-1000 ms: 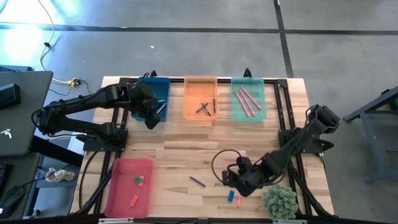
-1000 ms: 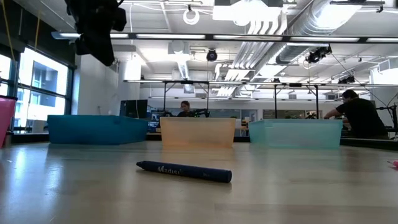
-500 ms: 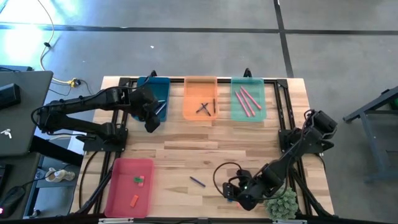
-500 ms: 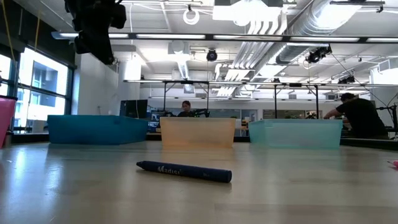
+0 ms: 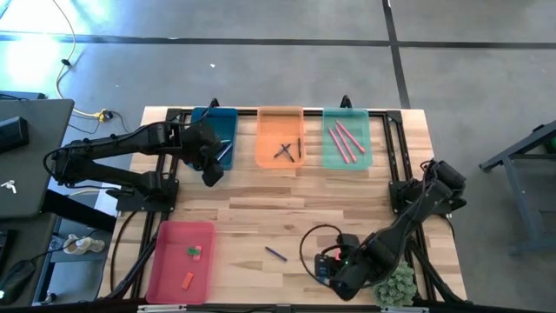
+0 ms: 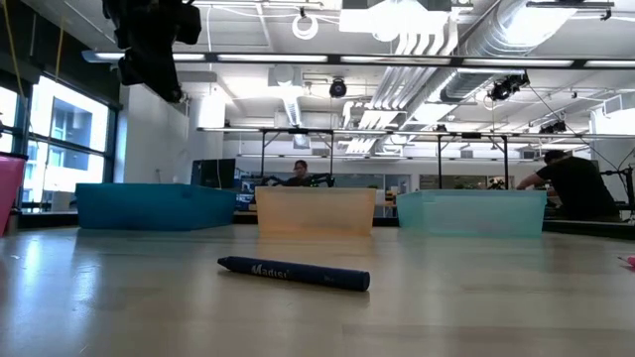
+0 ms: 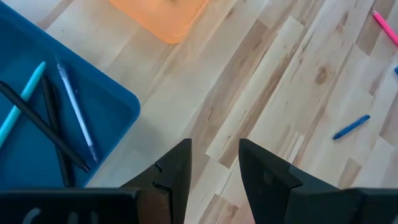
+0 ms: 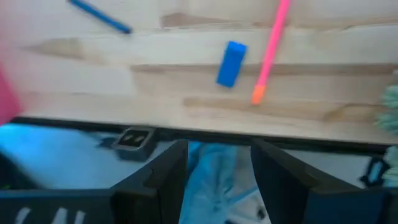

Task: Sort crayons/erasers/pens/pencils in bins
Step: Put the pink pencil into the light blue bin

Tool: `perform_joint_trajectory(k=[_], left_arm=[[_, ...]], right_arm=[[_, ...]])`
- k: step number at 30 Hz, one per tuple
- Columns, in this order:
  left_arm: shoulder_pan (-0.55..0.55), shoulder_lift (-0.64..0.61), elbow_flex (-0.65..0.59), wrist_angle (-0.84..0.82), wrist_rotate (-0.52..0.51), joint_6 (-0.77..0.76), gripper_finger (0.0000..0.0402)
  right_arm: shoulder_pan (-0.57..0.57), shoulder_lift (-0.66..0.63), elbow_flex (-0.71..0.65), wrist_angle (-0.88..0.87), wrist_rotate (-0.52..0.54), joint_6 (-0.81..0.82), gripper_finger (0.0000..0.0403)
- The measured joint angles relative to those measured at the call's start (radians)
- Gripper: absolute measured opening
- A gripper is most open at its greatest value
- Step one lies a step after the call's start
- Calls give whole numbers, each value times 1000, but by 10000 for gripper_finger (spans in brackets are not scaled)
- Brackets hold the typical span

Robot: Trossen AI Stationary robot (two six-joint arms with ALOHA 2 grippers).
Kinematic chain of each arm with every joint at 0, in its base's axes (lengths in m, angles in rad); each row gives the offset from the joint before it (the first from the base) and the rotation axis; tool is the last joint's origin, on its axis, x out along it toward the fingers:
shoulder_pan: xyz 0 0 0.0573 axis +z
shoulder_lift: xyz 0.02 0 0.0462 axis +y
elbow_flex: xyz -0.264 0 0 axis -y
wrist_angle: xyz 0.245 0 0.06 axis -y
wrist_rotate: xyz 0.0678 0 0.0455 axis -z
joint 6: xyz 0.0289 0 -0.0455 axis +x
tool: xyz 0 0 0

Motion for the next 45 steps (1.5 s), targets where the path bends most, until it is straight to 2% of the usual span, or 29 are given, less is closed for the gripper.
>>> perform_joint_trajectory(k=[6, 11, 22, 28, 45], left_arm=[[0, 0, 0, 0, -45, 1, 119], [0, 0, 0, 1, -47, 3, 119], [0, 0, 0, 0, -45, 3, 119], [0, 0, 0, 0, -45, 3, 119], [0, 0, 0, 0, -44, 3, 119]], right_arm=[[0, 140, 128, -144, -16, -46, 169], [17, 219, 151, -154, -15, -67, 169], [80, 279, 84, -39, -16, -32, 169], [76, 294, 18, 69, -46, -30, 169], [36, 294, -106, 197, -119, -29, 159]])
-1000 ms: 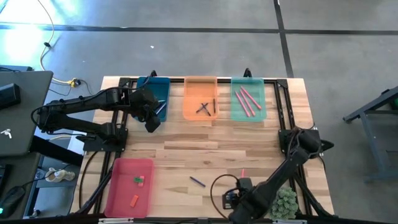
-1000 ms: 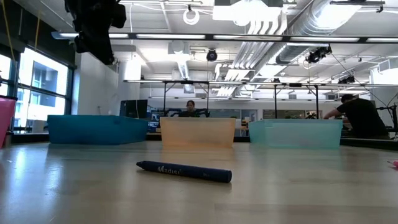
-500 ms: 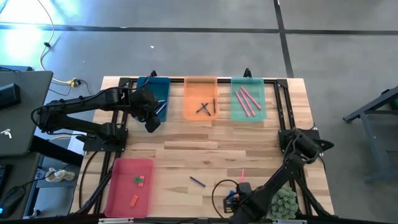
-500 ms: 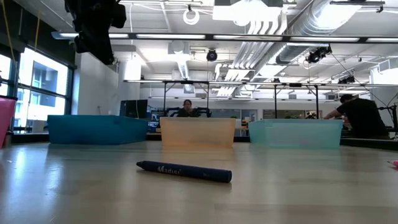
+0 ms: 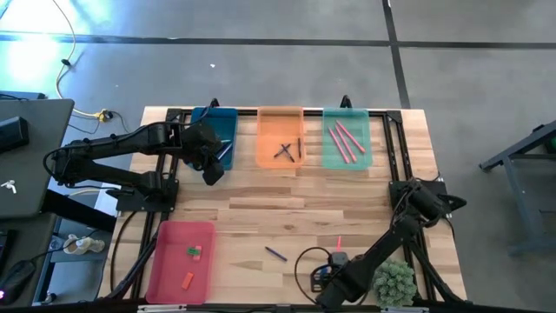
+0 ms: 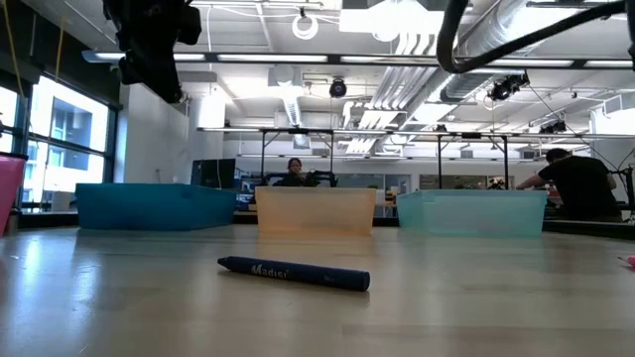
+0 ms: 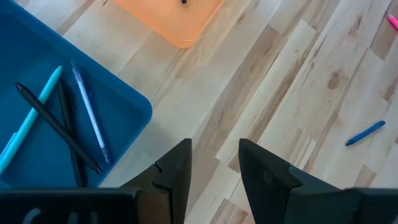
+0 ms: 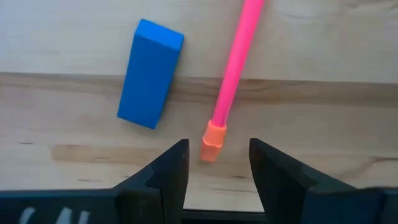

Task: Sort crayons/erasers/pens/pencils in bins
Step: Put the pink pencil into the light blue bin

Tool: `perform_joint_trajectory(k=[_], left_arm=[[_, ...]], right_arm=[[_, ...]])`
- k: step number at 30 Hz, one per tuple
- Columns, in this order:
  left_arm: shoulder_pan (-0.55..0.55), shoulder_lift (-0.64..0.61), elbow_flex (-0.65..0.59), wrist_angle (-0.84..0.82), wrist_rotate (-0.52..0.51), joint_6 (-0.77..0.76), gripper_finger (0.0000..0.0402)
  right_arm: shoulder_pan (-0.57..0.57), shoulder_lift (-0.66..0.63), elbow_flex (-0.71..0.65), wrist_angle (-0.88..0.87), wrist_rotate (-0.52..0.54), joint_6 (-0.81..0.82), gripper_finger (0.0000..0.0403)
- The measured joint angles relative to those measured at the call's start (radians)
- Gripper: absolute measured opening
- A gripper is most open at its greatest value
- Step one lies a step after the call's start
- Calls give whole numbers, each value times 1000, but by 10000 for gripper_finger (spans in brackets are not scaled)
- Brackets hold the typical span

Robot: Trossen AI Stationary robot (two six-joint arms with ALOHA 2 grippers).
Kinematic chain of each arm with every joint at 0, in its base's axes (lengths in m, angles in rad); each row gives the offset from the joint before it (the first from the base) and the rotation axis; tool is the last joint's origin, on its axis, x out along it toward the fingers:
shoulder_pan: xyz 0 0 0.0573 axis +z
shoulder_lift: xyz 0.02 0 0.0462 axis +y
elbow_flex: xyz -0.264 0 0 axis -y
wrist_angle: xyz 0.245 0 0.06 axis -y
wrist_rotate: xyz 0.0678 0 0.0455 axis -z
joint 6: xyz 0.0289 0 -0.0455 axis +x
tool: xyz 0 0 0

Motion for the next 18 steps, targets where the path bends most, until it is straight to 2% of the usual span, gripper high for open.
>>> perform_joint_trajectory(k=[18], left_arm=[[0, 0, 0, 0, 0, 27, 119]], right_arm=[[0, 0, -15, -6, 18, -2, 45]])
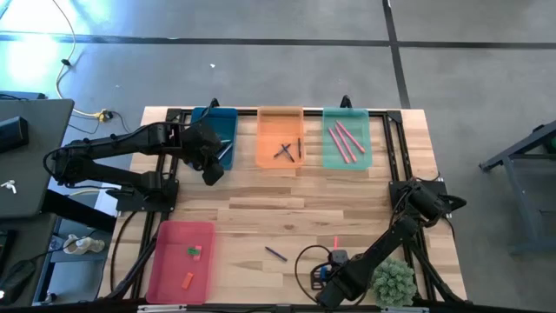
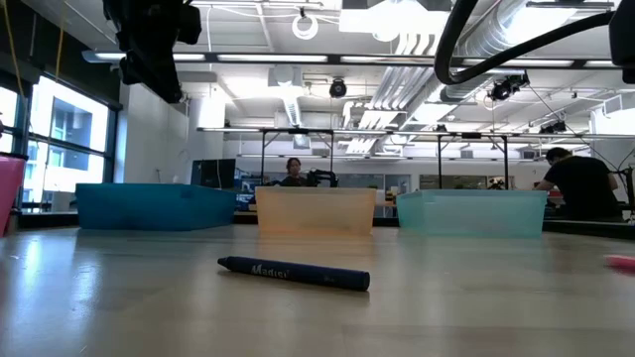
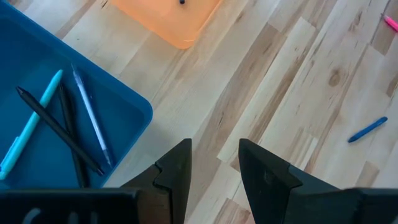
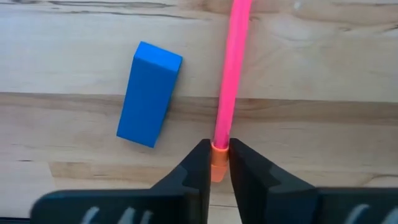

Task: Sort crayons/erasers/pens/pencils in bins
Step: Put the pink pencil into the light blue bin

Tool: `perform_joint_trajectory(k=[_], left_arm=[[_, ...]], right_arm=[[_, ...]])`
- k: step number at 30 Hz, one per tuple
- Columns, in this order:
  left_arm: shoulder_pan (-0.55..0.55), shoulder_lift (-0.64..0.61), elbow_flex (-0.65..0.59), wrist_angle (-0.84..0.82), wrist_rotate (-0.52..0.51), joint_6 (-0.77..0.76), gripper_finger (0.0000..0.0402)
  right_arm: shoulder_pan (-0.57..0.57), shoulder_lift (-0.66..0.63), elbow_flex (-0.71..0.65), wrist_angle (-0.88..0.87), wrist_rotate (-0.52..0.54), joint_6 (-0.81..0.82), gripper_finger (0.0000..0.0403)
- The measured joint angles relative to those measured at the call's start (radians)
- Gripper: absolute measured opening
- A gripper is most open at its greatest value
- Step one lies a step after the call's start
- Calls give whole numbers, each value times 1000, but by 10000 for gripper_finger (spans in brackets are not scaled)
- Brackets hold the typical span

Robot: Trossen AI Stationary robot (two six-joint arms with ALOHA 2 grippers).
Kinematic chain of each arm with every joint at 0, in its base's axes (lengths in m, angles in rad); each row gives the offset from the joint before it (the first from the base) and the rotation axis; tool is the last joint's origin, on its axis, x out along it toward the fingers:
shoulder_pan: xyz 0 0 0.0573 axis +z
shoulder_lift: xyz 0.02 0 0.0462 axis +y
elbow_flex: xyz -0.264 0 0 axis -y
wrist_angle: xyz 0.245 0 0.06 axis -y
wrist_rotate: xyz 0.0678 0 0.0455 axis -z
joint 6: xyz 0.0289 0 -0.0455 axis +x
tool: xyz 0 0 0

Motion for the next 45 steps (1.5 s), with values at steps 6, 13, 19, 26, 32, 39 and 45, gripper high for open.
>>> perform_joint_trajectory(k=[6, 13, 19, 26, 32, 39, 45], left_arm=[[0, 0, 0, 0, 0, 0, 119], [0, 0, 0, 0, 0, 0, 119], [0, 0, 0, 0, 0, 0, 119], [0, 0, 0, 0, 0, 0, 119], [0, 0, 0, 0, 0, 0, 119], [0, 0, 0, 0, 0, 1, 119], [0, 0, 0, 0, 0, 1, 119]], right_arm=[[0, -1, 0, 3, 0, -2, 13], [9, -2, 2, 5, 12, -2, 6], [23, -2, 2, 78, 46, -2, 5], [23, -2, 2, 134, 92, -1, 5], [22, -4, 48, 74, 148, -2, 5], [8, -21, 106, -44, 226, -21, 5], [-23, -89, 100, -155, 333, -54, 5]])
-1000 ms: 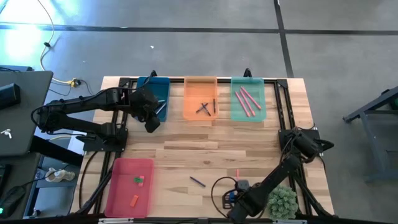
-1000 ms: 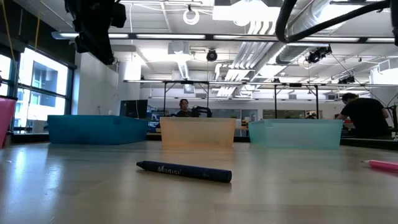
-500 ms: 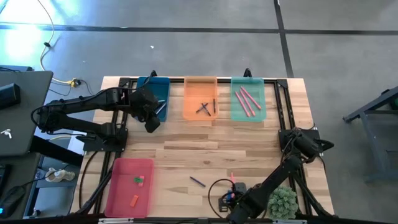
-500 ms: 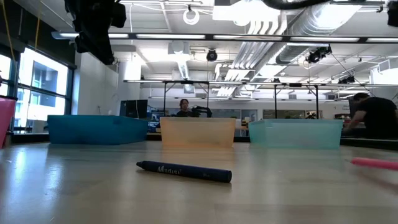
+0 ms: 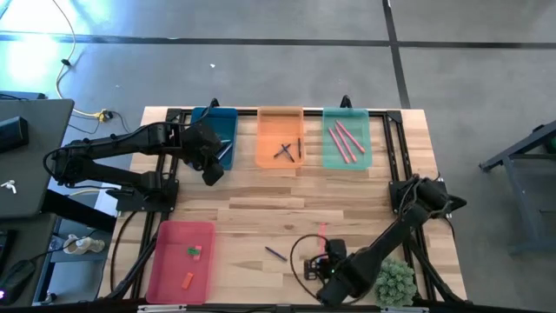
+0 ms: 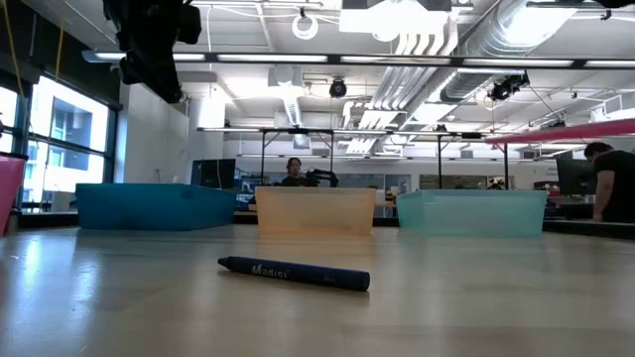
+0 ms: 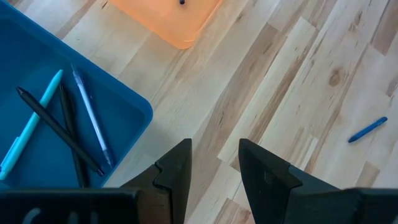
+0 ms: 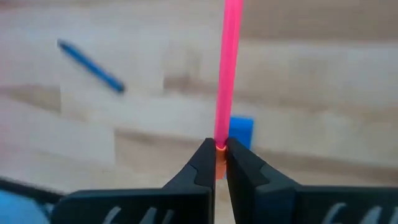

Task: Sort crayons/erasers/pens/pencils in bins
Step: Put the pink pencil into the light blue bin

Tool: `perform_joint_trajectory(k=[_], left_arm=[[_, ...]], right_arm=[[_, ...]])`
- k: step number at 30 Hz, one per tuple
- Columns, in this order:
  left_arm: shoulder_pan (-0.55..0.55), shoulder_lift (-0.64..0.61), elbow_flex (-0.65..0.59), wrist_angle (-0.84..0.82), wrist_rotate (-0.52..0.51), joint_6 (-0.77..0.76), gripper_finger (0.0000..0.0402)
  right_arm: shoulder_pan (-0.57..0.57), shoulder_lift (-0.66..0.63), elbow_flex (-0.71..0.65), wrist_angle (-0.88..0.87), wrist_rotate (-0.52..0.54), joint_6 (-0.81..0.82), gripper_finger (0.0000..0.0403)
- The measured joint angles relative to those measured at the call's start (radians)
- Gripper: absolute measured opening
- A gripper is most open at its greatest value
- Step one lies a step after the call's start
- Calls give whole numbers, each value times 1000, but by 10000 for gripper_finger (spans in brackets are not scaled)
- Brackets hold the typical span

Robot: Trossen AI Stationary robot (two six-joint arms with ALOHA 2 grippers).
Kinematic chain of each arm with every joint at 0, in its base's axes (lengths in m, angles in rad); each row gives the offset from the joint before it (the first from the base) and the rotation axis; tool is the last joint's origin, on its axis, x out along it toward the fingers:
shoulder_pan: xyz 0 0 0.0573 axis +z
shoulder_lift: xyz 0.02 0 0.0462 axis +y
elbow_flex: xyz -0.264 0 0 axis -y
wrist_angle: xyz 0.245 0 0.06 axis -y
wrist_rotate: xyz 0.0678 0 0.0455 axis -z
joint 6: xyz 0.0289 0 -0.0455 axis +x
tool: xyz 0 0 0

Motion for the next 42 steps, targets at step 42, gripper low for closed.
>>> perform_joint_trajectory(k=[42], left_arm=[[0, 0, 0, 36, 0, 0, 119]], right_arm=[[-830, -890, -617, -171, 108, -1078, 4]])
